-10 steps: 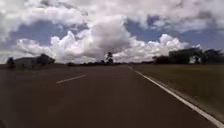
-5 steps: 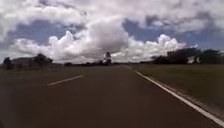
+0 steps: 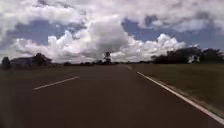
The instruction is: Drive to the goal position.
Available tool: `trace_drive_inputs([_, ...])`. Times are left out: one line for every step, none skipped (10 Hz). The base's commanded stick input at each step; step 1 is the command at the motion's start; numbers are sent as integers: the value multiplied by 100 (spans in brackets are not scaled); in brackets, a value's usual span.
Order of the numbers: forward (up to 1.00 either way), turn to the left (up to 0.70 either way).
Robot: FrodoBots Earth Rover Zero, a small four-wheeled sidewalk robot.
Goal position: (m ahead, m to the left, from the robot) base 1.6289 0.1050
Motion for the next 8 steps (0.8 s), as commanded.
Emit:
trace_drive_inputs([100,-31])
trace_drive_inputs([100,-21])
trace_drive_inputs([100,-13])
trace_drive_inputs([100,-7])
trace_drive_inputs([100,-1])
trace_drive_inputs([100,-3])
trace_drive_inputs([100,-7])
trace_drive_inputs([100,-11])
